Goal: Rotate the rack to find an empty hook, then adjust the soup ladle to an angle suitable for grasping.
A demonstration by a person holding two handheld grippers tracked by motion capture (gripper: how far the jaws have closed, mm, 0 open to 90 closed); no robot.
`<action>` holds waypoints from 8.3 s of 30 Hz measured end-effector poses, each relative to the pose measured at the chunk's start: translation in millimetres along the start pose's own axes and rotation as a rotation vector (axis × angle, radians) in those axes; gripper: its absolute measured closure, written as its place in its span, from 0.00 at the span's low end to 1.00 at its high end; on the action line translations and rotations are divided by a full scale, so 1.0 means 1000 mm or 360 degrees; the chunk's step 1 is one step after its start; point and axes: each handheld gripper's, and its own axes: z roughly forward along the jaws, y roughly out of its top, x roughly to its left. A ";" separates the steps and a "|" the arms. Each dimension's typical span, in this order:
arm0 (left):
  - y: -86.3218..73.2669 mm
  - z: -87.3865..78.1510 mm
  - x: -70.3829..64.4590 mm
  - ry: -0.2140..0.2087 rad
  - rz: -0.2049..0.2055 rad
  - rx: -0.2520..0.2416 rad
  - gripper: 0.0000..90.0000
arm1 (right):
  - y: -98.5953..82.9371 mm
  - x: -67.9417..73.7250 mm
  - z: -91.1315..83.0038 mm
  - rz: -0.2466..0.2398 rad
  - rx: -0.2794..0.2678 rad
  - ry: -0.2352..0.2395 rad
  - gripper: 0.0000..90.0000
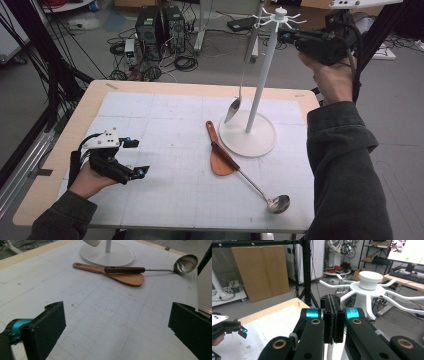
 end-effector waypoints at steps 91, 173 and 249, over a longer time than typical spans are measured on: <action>-0.001 -0.001 0.000 0.0054 0.0007 0.0027 0.02 | -0.212 0.056 0.033 0.0207 0.0415 0.0176 0.32; -0.002 0.000 -0.001 0.0051 0.0014 0.0033 0.02 | -0.310 0.068 0.091 0.0176 0.1006 0.0294 0.68; 0.011 0.025 -0.013 -0.0096 -0.0044 -0.0039 0.26 | -0.263 0.112 0.082 0.0104 0.0666 0.0520 0.82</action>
